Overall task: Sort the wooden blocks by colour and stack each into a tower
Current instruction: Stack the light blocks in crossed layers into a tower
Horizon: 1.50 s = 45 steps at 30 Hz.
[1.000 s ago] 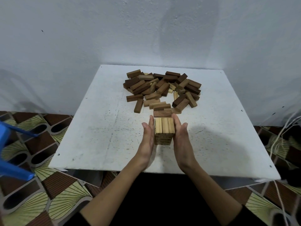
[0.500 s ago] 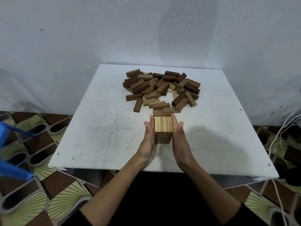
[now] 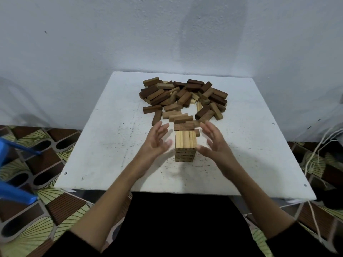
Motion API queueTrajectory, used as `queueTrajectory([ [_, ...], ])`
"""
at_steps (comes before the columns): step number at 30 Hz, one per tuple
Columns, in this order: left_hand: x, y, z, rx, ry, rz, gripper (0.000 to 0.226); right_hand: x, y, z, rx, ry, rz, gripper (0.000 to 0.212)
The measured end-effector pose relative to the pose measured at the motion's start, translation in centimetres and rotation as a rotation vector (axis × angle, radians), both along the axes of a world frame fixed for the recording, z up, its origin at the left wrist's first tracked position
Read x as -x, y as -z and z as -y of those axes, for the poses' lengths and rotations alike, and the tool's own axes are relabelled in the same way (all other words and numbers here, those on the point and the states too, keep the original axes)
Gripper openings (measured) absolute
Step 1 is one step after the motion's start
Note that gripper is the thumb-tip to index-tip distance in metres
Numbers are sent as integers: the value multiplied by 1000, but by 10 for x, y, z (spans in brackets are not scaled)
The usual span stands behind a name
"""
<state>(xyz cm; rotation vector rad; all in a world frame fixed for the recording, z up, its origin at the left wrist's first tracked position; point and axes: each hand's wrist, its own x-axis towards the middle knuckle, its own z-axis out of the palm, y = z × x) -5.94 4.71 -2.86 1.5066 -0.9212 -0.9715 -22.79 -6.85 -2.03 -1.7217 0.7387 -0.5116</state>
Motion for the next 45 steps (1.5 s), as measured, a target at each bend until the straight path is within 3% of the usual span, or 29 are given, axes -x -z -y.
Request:
queueTrajectory([
  [3, -16, -3, 3, -14, 146, 163, 96, 5, -4, 16, 171, -117, -126, 98],
  [9, -16, -10, 20, 16, 231, 313, 101, -4, -8, 21, 319, -177, -133, 96],
  [16, -10, -14, 25, 75, 210, 334, 91, -8, -2, 22, 369, -180, -124, 92],
  [45, -7, 0, 26, 8, 177, 340, 102, -9, 6, 24, 437, -204, -178, 95],
])
